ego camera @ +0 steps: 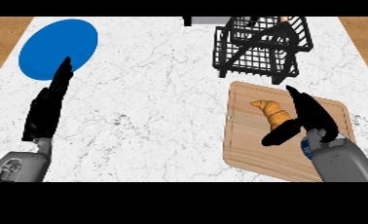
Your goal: Pick the croissant from the cutting board and place it in the tiered basket
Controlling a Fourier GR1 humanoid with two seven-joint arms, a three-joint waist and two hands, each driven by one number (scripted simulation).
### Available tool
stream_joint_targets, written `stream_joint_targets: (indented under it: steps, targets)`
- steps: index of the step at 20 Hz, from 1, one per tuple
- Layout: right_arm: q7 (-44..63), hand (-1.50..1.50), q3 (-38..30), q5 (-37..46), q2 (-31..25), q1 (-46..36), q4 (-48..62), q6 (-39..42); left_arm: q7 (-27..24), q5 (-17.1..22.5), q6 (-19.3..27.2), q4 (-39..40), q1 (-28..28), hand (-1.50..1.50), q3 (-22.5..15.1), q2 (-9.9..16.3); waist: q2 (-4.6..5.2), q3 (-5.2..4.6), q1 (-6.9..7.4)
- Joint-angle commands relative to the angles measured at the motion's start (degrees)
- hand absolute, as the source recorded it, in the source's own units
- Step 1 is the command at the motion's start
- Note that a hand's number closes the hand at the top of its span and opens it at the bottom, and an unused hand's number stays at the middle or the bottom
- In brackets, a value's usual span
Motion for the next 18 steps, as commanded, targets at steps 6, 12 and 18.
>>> stream_joint_targets:
  steps: [6, 12, 18]
  targets:
    - [0.6, -1.50, -5.0, 0.3, 3.3, -3.3, 6.7, 5.1, 2.4, -2.5, -2.0, -1.6, -1.3, 0.00, 2.1, -1.5, 0.00, 0.01, 0.19]
    - [-5.5, -1.50, -5.7, 3.5, 6.5, -1.7, 12.5, 4.3, 0.0, -3.2, -4.6, -1.8, 1.4, 0.00, 4.6, -1.8, 0.00, 0.01, 0.16]
    - [-7.4, 1.50, -4.1, -0.5, 8.1, -3.4, 15.4, 11.3, 0.5, -3.5, -4.7, 0.5, -0.6, 0.00, 5.1, -2.8, 0.10, 0.02, 0.31]
